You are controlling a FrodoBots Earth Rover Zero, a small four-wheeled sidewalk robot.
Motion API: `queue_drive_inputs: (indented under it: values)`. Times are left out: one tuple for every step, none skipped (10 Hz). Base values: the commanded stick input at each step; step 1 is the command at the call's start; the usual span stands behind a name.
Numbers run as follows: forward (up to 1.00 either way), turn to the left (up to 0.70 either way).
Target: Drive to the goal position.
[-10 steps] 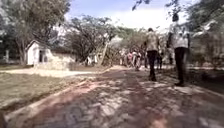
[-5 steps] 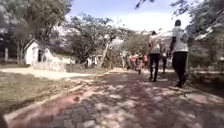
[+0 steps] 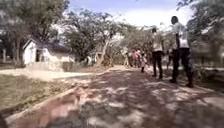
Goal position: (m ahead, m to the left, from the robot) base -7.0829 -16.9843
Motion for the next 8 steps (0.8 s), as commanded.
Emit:
queue_drive_inputs:
  values:
    - [0.85,0.0]
    - [0.85,0.0]
    - [0.85,0.0]
    - [0.85,0.0]
    - [0.85,0.0]
    - [0.85,0.0]
    - [0.85,0.0]
    - [0.85,0.0]
